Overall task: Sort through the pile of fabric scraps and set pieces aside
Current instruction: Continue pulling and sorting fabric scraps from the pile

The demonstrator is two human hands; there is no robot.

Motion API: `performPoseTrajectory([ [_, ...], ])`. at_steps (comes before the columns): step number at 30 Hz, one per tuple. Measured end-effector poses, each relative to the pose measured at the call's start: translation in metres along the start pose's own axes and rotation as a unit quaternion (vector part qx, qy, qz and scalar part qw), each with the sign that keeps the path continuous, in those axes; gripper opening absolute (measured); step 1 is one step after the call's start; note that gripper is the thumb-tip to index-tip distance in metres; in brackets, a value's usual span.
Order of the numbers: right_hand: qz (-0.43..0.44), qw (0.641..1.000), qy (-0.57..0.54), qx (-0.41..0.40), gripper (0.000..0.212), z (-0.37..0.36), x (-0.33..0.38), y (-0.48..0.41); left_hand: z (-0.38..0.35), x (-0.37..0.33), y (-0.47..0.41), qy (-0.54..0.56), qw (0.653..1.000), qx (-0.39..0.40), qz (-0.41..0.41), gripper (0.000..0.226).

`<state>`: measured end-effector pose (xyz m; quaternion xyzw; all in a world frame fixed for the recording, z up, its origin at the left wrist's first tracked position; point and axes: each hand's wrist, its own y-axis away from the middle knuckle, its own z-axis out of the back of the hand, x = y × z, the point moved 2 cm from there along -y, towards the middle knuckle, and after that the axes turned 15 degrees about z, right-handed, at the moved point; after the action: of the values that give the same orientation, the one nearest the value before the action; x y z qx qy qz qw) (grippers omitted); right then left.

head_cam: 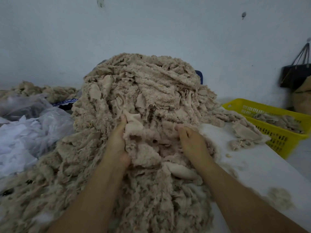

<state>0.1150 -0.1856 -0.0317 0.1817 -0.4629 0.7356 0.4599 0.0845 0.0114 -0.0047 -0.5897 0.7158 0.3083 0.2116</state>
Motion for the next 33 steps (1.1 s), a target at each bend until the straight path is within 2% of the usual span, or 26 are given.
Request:
performPoseTrajectory([
  [2,0.051,0.998,-0.026,-0.010,0.056,-0.004,0.016,0.003,-0.001,0.003,0.000,-0.007,1.000,-0.001,0.017,0.045],
  [4,0.117,0.991,-0.066,-0.015,0.042,-0.006,0.031,0.006,-0.005,0.008,0.000,-0.023,0.999,-0.007,0.035,0.050],
  [6,0.163,0.983,-0.072,0.048,0.040,-0.011,0.041,0.008,-0.005,0.009,0.000,-0.013,0.998,-0.003,0.054,0.060],
  [8,0.183,0.972,-0.027,0.146,0.039,-0.020,0.043,0.011,-0.006,0.009,0.000,0.007,0.998,0.016,0.058,0.062],
  [10,0.214,0.954,0.010,0.212,0.028,-0.030,0.040,0.015,-0.005,0.007,0.000,0.037,0.998,0.021,0.049,0.061],
  [12,0.178,0.959,-0.069,0.210,0.025,-0.031,0.037,0.015,-0.004,0.005,0.000,0.072,0.997,0.009,0.030,0.060],
  [14,0.065,0.961,-0.236,0.128,0.028,-0.021,0.037,0.009,-0.003,0.002,-0.002,0.088,0.996,-0.011,0.005,0.048],
  [15,0.004,0.938,-0.337,0.075,0.032,-0.015,0.036,0.006,-0.004,0.002,-0.002,0.079,0.996,-0.025,-0.011,0.043],
  [17,-0.080,0.868,-0.490,0.016,0.039,-0.005,0.032,-0.001,-0.007,0.005,-0.001,0.032,0.998,-0.042,-0.028,0.032],
  [18,-0.097,0.854,-0.511,0.010,0.040,-0.003,0.031,-0.002,-0.009,0.008,0.000,-0.010,0.998,-0.050,-0.032,0.026],
  [21,-0.119,0.871,-0.477,0.021,0.035,-0.011,0.025,-0.001,-0.016,0.020,0.006,-0.185,0.979,-0.065,-0.060,0.018],
  [22,-0.106,0.882,-0.458,0.030,0.039,-0.014,0.024,-0.001,-0.018,0.025,0.008,-0.260,0.962,-0.054,-0.072,0.018],
  [24,-0.028,0.904,-0.420,0.078,0.042,-0.016,0.027,0.001,-0.020,0.033,0.011,-0.406,0.909,-0.013,-0.091,0.022],
  [26,0.018,0.913,-0.386,0.128,0.034,-0.016,0.030,0.006,-0.021,0.039,0.012,-0.466,0.879,0.038,-0.092,0.028],
  [28,-0.024,0.930,-0.342,0.136,0.036,-0.014,0.026,0.008,-0.024,0.039,0.010,-0.435,0.896,0.067,-0.054,0.038],
  [30,-0.036,0.944,-0.315,0.091,0.042,-0.012,0.021,0.003,-0.022,0.035,0.007,-0.375,0.924,0.066,-0.038,0.044],
  [31,-0.041,0.950,-0.309,0.012,0.042,-0.005,0.018,-0.002,-0.021,0.033,0.006,-0.366,0.927,0.055,-0.053,0.042],
  [32,-0.049,0.940,-0.323,-0.097,0.039,0.005,0.015,-0.008,-0.019,0.030,0.007,-0.375,0.924,0.033,-0.072,0.041],
  [33,-0.058,0.905,-0.363,-0.214,0.035,0.019,0.012,-0.013,-0.015,0.028,0.006,-0.393,0.915,0.007,-0.085,0.040],
])
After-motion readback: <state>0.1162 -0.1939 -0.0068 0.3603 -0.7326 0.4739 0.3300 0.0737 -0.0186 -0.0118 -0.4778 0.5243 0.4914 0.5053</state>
